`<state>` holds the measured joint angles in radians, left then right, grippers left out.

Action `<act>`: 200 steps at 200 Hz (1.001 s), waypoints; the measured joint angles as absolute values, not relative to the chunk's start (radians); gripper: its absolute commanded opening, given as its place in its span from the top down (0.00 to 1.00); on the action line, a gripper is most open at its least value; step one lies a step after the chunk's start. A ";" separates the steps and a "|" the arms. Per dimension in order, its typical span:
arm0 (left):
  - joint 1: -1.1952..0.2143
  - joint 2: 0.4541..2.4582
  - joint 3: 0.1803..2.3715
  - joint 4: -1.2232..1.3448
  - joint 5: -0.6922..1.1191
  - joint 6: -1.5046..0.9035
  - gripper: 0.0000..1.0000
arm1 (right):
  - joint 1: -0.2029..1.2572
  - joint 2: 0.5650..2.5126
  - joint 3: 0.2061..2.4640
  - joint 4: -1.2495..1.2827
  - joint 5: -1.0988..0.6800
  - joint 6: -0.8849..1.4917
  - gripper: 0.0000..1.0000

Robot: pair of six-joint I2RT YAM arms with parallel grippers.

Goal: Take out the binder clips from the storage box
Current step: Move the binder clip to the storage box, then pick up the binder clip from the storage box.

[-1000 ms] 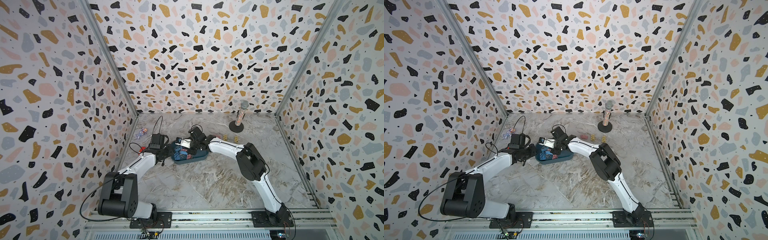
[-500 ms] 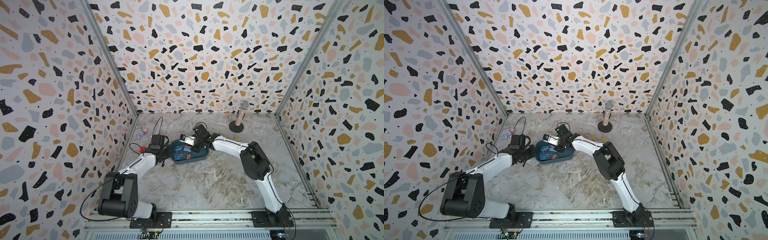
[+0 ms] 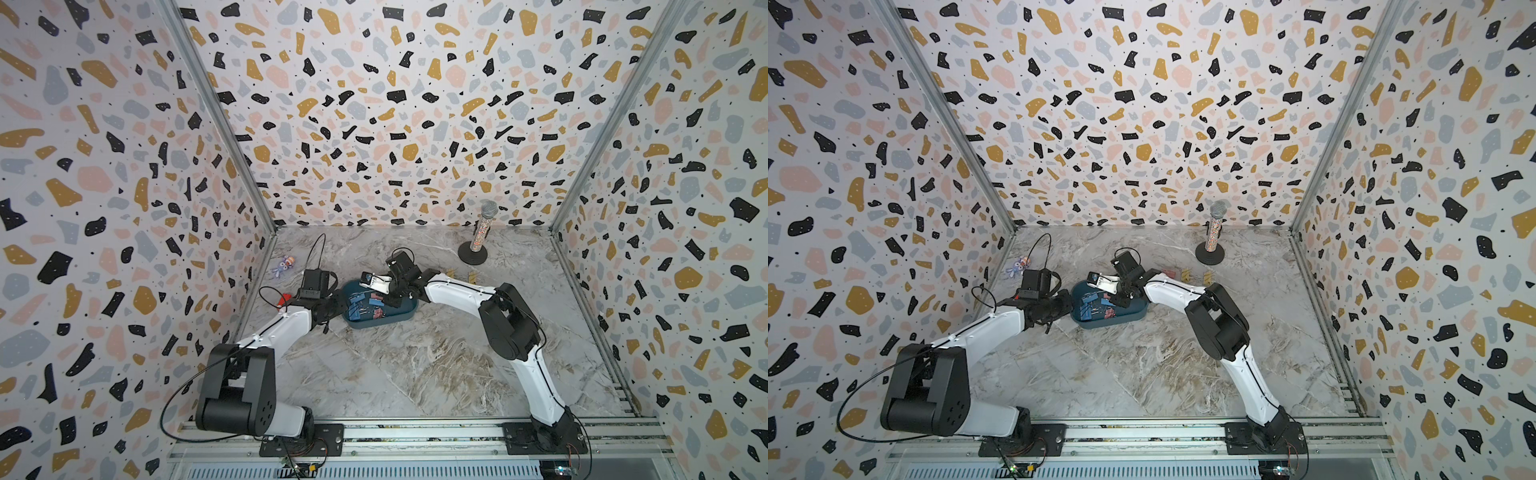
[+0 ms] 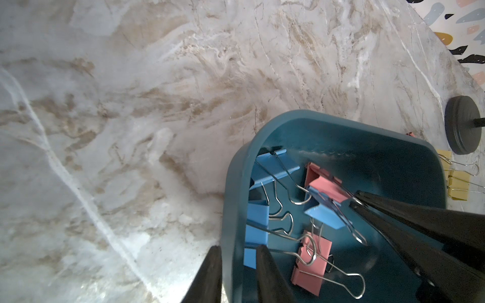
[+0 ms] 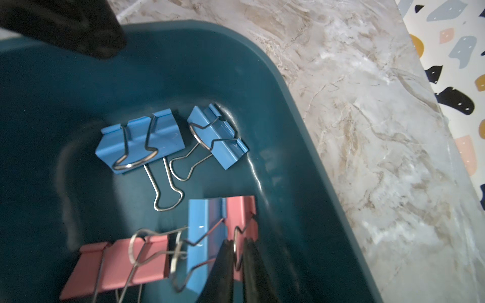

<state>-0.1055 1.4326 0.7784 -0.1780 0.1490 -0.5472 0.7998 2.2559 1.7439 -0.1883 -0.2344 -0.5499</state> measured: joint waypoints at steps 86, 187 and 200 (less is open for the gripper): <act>-0.105 1.433 0.778 -0.178 0.149 -0.547 0.73 | 0.800 2.242 1.724 -0.177 -0.239 -0.550 0.76; -0.105 1.433 0.778 -0.178 0.149 -0.547 0.73 | 0.801 2.194 1.679 -0.156 -0.274 -0.550 0.75; -0.105 1.433 0.778 -0.178 0.149 -0.547 0.73 | 0.802 2.178 1.658 -0.156 -0.286 -0.550 0.75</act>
